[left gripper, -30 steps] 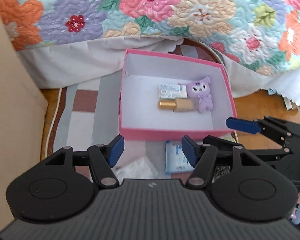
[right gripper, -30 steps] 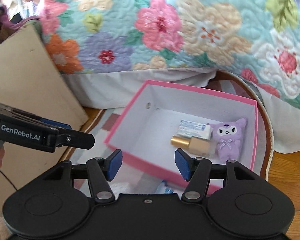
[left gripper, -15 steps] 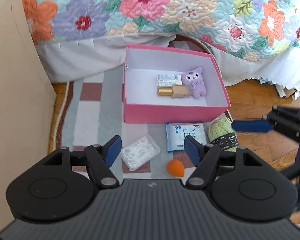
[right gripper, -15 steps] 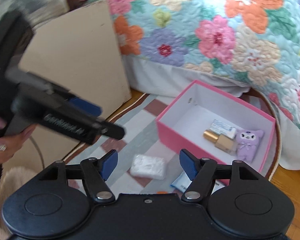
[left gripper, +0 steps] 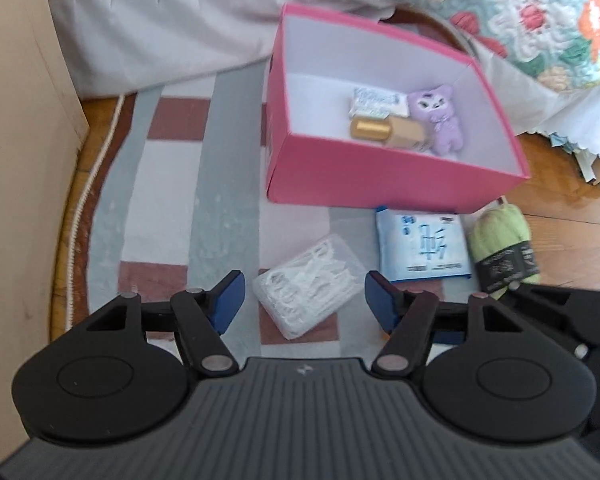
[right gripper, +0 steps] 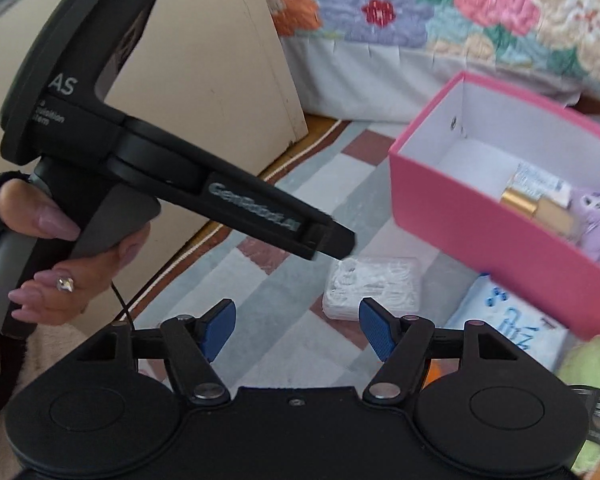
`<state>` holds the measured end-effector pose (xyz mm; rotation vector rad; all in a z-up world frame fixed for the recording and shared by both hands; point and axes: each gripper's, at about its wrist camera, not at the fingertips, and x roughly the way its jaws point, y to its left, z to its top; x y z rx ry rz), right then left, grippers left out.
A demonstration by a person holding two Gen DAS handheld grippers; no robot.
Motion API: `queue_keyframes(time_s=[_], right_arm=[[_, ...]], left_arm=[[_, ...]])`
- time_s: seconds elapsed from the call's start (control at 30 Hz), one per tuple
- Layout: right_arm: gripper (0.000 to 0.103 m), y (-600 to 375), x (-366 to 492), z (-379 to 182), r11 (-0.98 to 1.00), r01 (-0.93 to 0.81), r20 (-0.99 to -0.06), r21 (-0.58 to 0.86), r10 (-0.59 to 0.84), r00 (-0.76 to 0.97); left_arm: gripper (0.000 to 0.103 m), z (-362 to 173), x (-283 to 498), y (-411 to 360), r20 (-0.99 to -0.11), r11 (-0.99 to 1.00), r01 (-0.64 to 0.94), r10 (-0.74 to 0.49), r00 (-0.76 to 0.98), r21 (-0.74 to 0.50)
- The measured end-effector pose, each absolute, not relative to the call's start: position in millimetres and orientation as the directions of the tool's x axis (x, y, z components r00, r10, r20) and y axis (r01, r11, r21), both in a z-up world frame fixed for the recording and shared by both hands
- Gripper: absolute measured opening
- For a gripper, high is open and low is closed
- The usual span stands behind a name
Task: Organize objects
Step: 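Withdraw the left gripper and move it to the clear floss-pick box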
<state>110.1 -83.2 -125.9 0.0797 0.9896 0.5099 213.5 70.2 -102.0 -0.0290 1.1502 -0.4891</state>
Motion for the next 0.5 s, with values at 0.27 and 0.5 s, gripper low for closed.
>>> queue_keyframes(time_s=[0.27, 0.5], right_arm=[[0.073, -69, 121, -181, 0.897, -0.328, -0.834, 0.297, 0.411, 0.369], [0.073, -73, 122, -203, 0.918, -0.276, -0.838, 0.286, 0.379, 0.392]], left_arm=[[0.057, -148, 232, 66, -0.872, 0.892, 0.349, -0.395, 0.29, -0.288], [0.052, -165, 243, 68, -0.846, 0.886, 0.324, -0.43, 0.314, -0.33]])
